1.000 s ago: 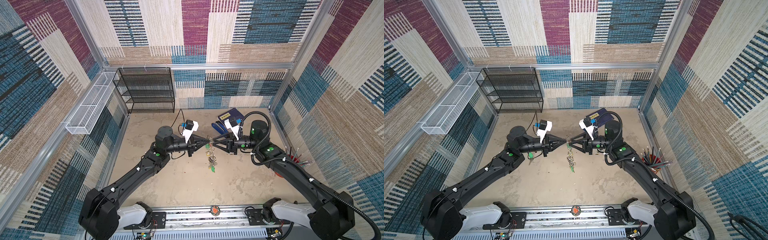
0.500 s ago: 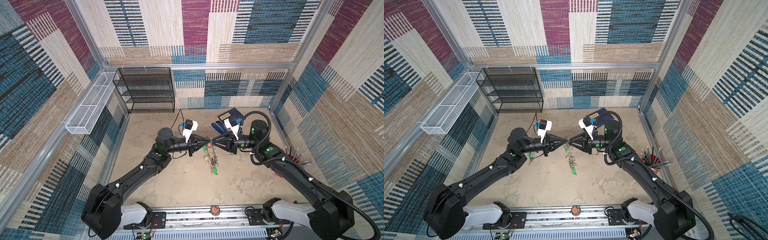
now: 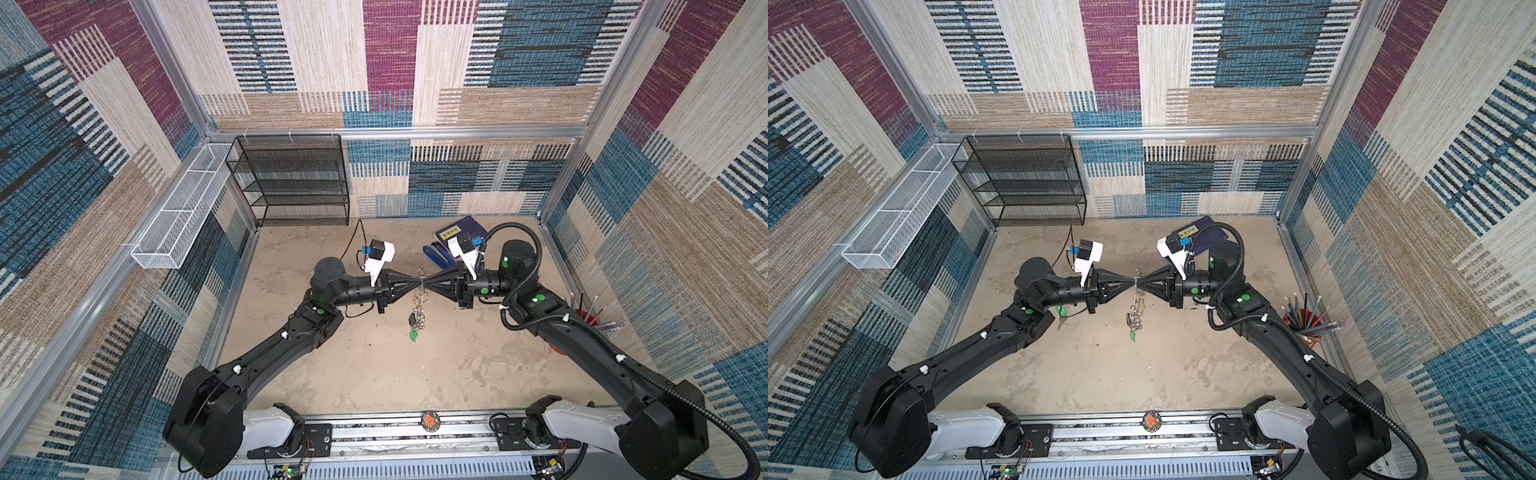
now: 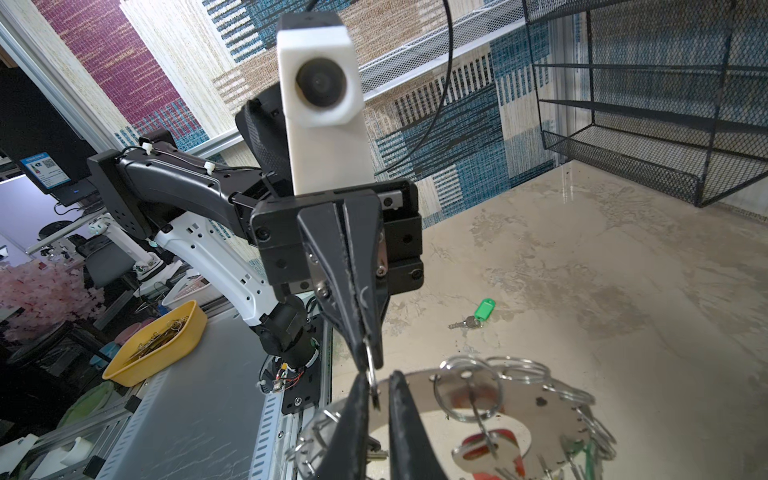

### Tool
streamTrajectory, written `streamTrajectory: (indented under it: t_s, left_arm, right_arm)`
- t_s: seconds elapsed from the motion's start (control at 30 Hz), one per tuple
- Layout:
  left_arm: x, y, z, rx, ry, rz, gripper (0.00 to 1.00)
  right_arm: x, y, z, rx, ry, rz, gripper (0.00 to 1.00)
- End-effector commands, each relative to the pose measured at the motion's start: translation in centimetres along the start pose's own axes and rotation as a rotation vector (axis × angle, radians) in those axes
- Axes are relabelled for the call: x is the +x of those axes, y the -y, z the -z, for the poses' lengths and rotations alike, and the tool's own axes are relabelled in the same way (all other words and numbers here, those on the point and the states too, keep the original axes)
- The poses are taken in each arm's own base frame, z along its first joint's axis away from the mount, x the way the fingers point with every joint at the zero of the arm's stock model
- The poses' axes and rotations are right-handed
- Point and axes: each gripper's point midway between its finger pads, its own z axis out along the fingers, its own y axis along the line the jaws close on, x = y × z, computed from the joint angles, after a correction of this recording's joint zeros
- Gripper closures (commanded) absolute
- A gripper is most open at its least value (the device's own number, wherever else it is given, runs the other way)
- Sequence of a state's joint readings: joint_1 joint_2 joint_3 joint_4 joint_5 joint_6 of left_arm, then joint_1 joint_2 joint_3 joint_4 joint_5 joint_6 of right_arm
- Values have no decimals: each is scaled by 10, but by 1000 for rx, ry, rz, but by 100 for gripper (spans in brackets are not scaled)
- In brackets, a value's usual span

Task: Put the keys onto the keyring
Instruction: 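Hold the silver ring plate upright between both grippers, keys hanging below, then release the plate with the left gripper and lower it toward the green-tag key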

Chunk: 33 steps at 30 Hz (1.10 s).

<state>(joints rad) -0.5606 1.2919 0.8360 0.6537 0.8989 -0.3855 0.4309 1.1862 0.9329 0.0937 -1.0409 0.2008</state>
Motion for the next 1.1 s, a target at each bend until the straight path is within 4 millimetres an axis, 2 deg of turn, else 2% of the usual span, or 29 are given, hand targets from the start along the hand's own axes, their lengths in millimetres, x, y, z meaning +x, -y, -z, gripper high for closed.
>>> streamTrajectory:
  t_s: [0.0, 0.17, 0.33, 0.63, 0.77, 0.9, 0.93, 0.97, 1.0, 1.07]
  left_arm:
    - [-8, 7, 0, 36, 32, -35, 100]
    - [-7, 7, -1, 45, 32, -31, 100]
    - [-6, 6, 0, 39, 30, -30, 100]
    - [-4, 1, 1, 15, 18, -25, 99]
    - [-6, -6, 8, -31, 20, -11, 68]
    - [-17, -13, 24, -114, 53, -14, 38]
    - [-16, -18, 29, -149, 47, 10, 24]
    - [-18, -19, 33, -173, 50, 17, 3]
    - [-18, -23, 38, -204, 47, 29, 0]
    - [-17, -32, 48, -291, 39, 69, 0]
  right_arm:
    - [-6, -6, 0, -25, 20, 25, 88]
    - [-6, -6, -1, -24, 23, 23, 90]
    - [-4, -7, -2, -27, 19, 20, 100]
    - [-2, -7, 0, -9, 21, 24, 100]
    - [-6, -2, 1, 34, 34, 34, 100]
    - [-8, 4, 3, 78, 48, 41, 100]
    - [-8, 4, 3, 87, 51, 44, 100]
    - [-9, 5, 3, 94, 54, 46, 100]
    - [-9, 6, 4, 101, 57, 47, 100]
    - [-9, 8, 3, 112, 58, 43, 100]
